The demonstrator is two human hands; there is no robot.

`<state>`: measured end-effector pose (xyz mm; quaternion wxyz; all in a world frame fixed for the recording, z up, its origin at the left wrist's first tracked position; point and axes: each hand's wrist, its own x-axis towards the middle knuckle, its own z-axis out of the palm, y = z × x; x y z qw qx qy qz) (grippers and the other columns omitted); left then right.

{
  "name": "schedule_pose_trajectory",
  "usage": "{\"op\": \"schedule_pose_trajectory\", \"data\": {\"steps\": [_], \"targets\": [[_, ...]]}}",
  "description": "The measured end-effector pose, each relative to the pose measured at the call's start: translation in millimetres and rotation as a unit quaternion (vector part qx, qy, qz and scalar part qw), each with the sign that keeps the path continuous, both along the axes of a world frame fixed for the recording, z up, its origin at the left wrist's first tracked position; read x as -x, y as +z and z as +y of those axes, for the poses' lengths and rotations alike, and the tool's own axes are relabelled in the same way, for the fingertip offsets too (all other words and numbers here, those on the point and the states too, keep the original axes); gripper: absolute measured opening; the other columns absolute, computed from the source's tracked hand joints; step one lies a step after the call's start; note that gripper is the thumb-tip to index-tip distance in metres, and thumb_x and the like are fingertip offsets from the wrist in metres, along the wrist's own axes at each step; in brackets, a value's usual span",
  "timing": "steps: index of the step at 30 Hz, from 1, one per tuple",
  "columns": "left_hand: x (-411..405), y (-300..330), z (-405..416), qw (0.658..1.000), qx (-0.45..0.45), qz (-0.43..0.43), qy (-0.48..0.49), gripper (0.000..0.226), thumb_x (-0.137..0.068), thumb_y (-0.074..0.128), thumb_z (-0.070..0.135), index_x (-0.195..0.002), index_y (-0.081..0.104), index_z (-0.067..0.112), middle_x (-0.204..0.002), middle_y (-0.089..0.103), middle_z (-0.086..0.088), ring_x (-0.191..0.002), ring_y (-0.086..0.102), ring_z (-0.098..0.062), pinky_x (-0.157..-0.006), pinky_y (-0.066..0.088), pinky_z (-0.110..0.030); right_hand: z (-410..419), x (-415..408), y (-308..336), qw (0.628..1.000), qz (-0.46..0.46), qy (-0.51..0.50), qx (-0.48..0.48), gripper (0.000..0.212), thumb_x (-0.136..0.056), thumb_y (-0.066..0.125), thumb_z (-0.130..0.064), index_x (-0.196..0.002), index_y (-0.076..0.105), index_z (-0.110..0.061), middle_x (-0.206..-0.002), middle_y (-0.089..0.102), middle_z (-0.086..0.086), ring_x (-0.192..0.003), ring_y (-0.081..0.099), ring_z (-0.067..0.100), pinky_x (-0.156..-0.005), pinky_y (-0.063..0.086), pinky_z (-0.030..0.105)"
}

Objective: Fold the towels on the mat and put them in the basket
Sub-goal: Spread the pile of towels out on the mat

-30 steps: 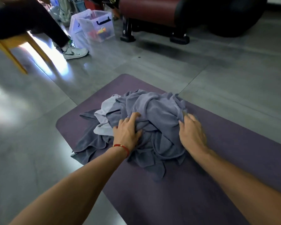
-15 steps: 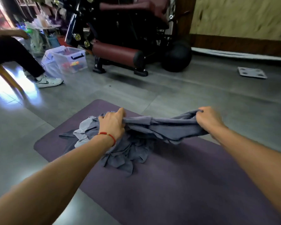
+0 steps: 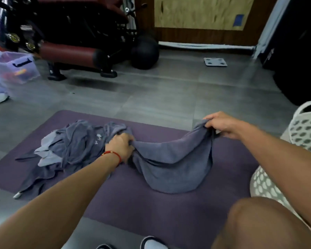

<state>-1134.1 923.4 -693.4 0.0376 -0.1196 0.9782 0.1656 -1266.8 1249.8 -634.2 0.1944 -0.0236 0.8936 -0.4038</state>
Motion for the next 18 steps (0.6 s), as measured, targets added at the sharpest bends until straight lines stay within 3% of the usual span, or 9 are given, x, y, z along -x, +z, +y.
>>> {"op": "schedule_pose_trajectory", "data": {"steps": [3, 5, 6, 8, 9, 11, 13, 15, 18], "targets": [[-1, -5, 51, 0.977, -0.063, -0.141, -0.150, 0.008, -0.088, 0.068, 0.022, -0.093, 0.068, 0.016, -0.078, 0.064, 0.001, -0.074, 0.059, -0.014, -0.066, 0.045, -0.025, 14, -14, -23, 0.995, -0.010, -0.020, 0.095, 0.033, -0.088, 0.045, 0.006, -0.101, 0.073, -0.006, -0.092, 0.065, 0.011, -0.086, 0.054, 0.022, -0.067, 0.042, 0.031], [-2, -7, 78, 0.941, -0.064, -0.263, -0.205, 0.032, -0.084, 0.075, 0.036, -0.104, 0.067, 0.013, -0.080, 0.060, 0.007, -0.075, 0.054, -0.008, -0.070, 0.043, -0.019, 19, -18, -27, 0.993, 0.009, 0.021, 0.117, 0.035, -0.088, 0.047, 0.008, -0.103, 0.073, -0.010, -0.105, 0.070, 0.010, -0.097, 0.059, 0.019, -0.082, 0.047, 0.032], [1, -9, 87, 0.940, -0.063, -0.267, -0.203, 0.052, -0.080, 0.077, 0.045, -0.119, 0.062, 0.015, -0.095, 0.061, 0.006, -0.087, 0.056, -0.010, -0.080, 0.044, -0.020, 19, -22, -26, 0.991, 0.020, 0.070, 0.112, 0.035, -0.089, 0.050, 0.008, -0.105, 0.073, -0.013, -0.109, 0.072, 0.007, -0.100, 0.061, 0.015, -0.091, 0.046, 0.029], [9, -11, 105, 0.962, -0.125, -0.150, -0.189, 0.088, -0.072, 0.078, 0.056, -0.144, 0.040, 0.024, -0.132, 0.052, 0.004, -0.121, 0.049, -0.014, -0.105, 0.038, -0.027, 14, -31, -21, 0.981, 0.030, 0.174, 0.076, 0.037, -0.089, 0.055, 0.006, -0.111, 0.074, -0.018, -0.111, 0.074, -0.001, -0.099, 0.062, 0.005, -0.096, 0.046, 0.022], [15, -11, 115, 0.959, -0.184, -0.088, -0.199, 0.091, -0.072, 0.078, 0.054, -0.148, 0.035, 0.027, -0.140, 0.046, 0.004, -0.129, 0.042, -0.013, -0.110, 0.034, -0.028, 11, -36, -20, 0.975, 0.041, 0.211, 0.049, 0.037, -0.089, 0.057, 0.004, -0.112, 0.074, -0.020, -0.109, 0.074, -0.003, -0.097, 0.063, 0.002, -0.094, 0.047, 0.020], [29, -13, 135, 0.951, -0.233, -0.026, -0.203, 0.050, -0.082, 0.075, 0.037, -0.125, 0.056, 0.021, -0.121, 0.059, -0.001, -0.112, 0.052, -0.015, -0.096, 0.041, -0.028, 8, -43, -28, 0.971, 0.086, 0.224, -0.003, 0.032, -0.088, 0.061, -0.002, -0.106, 0.077, -0.023, -0.104, 0.076, -0.004, -0.096, 0.068, 0.007, -0.092, 0.051, 0.025], [40, -18, 149, 0.975, -0.166, 0.006, -0.150, 0.015, -0.087, 0.070, 0.029, -0.084, 0.058, 0.019, -0.084, 0.060, -0.003, -0.082, 0.055, -0.022, -0.071, 0.040, -0.027, 19, -50, -42, 0.979, 0.127, 0.148, -0.055, 0.025, -0.088, 0.063, -0.010, -0.103, 0.076, -0.025, -0.103, 0.076, -0.005, -0.099, 0.069, 0.014, -0.092, 0.053, 0.029], [47, -24, 156, 0.991, -0.112, -0.002, -0.071, 0.023, -0.087, 0.069, 0.030, -0.071, 0.053, 0.024, -0.078, 0.059, -0.004, -0.077, 0.057, -0.025, -0.065, 0.039, -0.029, 39, -64, -51, 0.987, 0.130, 0.023, -0.093, 0.030, -0.091, 0.058, -0.011, -0.114, 0.072, -0.023, -0.118, 0.070, -0.003, -0.111, 0.065, 0.016, -0.094, 0.048, 0.024], [58, -18, 179, 0.991, -0.105, -0.038, -0.068, 0.030, -0.087, 0.066, 0.032, -0.064, 0.050, 0.023, -0.076, 0.060, -0.006, -0.076, 0.059, -0.029, -0.064, 0.040, -0.030, 70, -90, -60, 0.983, 0.128, -0.085, -0.104, 0.037, -0.091, 0.057, -0.012, -0.126, 0.066, -0.020, -0.131, 0.064, 0.003, -0.120, 0.059, 0.023, -0.099, 0.045, 0.029]]}}
